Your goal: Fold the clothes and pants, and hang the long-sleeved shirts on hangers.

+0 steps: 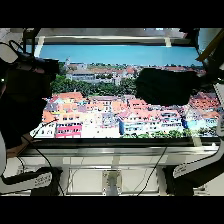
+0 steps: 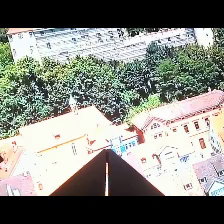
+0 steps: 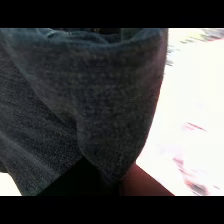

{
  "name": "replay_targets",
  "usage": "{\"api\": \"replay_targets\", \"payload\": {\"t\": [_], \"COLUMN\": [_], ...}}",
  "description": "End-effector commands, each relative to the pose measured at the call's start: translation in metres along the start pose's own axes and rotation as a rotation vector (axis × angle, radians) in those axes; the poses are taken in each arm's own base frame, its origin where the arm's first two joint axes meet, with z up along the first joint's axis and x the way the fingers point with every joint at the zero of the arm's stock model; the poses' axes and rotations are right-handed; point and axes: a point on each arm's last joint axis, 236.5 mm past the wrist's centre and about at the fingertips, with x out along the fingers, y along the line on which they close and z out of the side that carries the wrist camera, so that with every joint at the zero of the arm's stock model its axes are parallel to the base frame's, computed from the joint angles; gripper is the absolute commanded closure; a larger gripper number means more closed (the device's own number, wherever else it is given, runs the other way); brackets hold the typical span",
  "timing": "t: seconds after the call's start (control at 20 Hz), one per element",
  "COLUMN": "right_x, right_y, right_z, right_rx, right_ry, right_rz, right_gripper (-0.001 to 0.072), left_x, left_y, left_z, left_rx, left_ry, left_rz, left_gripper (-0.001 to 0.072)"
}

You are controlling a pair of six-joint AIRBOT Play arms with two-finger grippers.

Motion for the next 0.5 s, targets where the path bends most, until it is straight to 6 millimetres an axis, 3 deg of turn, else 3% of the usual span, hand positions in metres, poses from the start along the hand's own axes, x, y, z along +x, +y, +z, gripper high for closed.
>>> {"api": "replay_targets", "payload": {"t": [0.0, 0.15, 0.25, 0.45], "right_x": [-0.047, -0.083, -0.107, -0.141], "right_y": [-0.115, -0.197, -0.240, -0.289], "right_z": [-0.038, -0.102, -0.153, -0.248], "right_rx": [0.202, 0.435, 0.596, 0.854], "right_ry": [-0.109, -0.208, -0.272, -0.366], "right_rz": [-0.145, -0.240, -0.307, -0.429], "right_gripper": [0.0654, 0.0654, 0.0654, 0.0654], "left_x": [-0.002, -0.002, -0.002, -0.002], "left_y": [0.000, 0.000, 0.000, 0.000], "left_z": [0.001, 0.001, 0.001, 0.001], "left_rx": [0.001, 0.001, 0.001, 0.000], "left_ry": [-0.003, -0.003, -0.004, -0.004], "left_rz": [0.001, 0.001, 0.001, 0.001], "left_gripper": [0.0690, 0.0690, 0.0690, 0.0690]}}
